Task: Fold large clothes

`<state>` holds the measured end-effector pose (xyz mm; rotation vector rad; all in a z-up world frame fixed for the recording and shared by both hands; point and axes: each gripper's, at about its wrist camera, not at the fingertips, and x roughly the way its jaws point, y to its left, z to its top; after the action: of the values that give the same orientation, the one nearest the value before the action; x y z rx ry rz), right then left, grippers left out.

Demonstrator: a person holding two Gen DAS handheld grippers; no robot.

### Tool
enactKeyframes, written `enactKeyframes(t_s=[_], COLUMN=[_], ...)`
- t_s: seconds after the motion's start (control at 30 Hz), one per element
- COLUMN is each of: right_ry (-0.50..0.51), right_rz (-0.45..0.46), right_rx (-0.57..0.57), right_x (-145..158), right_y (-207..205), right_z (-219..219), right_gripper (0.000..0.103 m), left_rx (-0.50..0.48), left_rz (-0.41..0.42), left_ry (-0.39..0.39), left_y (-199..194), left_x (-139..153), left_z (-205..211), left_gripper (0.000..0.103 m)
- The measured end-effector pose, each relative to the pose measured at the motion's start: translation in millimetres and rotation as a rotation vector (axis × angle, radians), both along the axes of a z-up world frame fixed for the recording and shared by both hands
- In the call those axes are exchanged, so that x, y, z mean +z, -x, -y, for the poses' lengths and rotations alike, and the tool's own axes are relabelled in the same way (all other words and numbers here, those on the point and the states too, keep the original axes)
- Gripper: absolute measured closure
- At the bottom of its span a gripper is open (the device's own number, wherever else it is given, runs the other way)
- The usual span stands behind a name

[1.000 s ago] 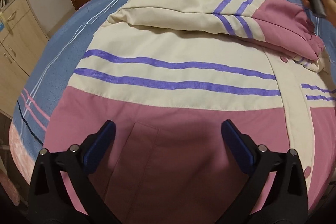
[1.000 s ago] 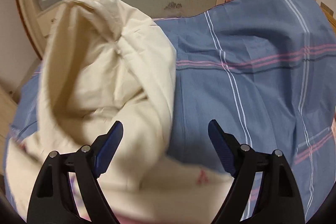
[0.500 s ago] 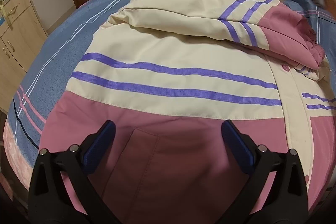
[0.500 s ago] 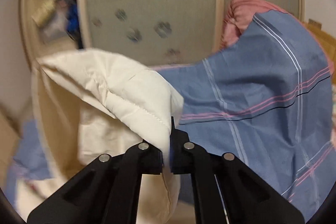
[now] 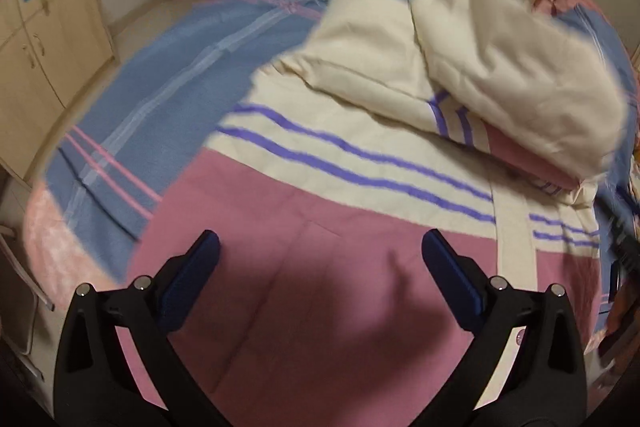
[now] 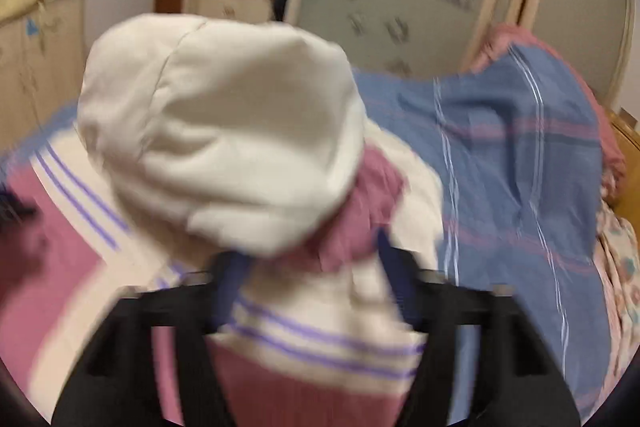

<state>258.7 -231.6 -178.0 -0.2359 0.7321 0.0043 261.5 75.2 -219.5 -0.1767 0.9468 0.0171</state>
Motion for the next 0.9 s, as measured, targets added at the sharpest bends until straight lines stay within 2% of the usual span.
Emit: enactKeyframes(t_s=[0.07, 0.13, 0.2, 0.27, 0.3, 0.37, 0.43, 0.5, 0.53, 0.57, 0.63, 0.7, 0.8, 0.9], right_ry=[-0.008, -0.111, -0.257, -0.327, -0.364, -0.458, -0.500, -0.439, -0.407, -0.388, -0.372, -0.389, -0.437, -0.394], right_rz=[-0.040, -0.040, 0.022, 0.094, 0.118, 0.127, 0.099, 0.051, 0.006, -0.043, -0.170, -0.255, -0.272, -0.261], right_rx=[-0.028, -0.015, 0.000, 0.015, 0.036, 0.083, 0.128, 0.131, 0.130, 0.124, 0.094, 0.046, 0.028, 0.028], right_x=[-5, 6, 32, 58, 72, 92, 97, 88, 76, 65, 28, -8, -43, -30], right_y=[5, 10, 11, 7, 0, -20, -45, -72, -85, -94, -112, -120, -122, -121], right_z=[11, 25, 39, 42, 40, 28, 12, -7, -16, -23, -25, -17, -7, -15], right_gripper=[0.023, 0.022, 0.023, 0.036, 0.044, 0.047, 0.048, 0.049, 0.058, 0.063, 0.078, 0.080, 0.081, 0.081], left_rx=[0.014, 0.013, 0.008, -0.017, -0.035, -0.072, -0.096, -0.090, -0.089, -0.085, -0.077, -0.064, -0.071, -0.081], left_rz=[0.057, 0.108, 0.146, 0.183, 0.190, 0.160, 0.118, 0.056, 0.006, -0.040, -0.102, -0.141, -0.154, -0.129], left_ry=[-0.015, -0.012, -0.022, -0.036, -0.039, -0.007, 0.001, -0.026, -0.030, -0.032, -0.025, 0.010, -0.005, -0.060], left_y=[5, 3, -8, -25, -38, -67, -99, -124, -134, -141, -148, -150, -148, -143], left_x=[21, 41, 59, 77, 84, 88, 80, 63, 49, 35, 12, -12, -28, -21], left_z=[-8, -12, -7, 10, 21, 41, 64, 81, 88, 91, 90, 81, 79, 85], left_gripper=[0.002, 0.002, 0.002, 0.002, 0.002, 0.002, 0.002, 0.002, 0.003, 0.007, 0.008, 0.004, 0.002, 0.004])
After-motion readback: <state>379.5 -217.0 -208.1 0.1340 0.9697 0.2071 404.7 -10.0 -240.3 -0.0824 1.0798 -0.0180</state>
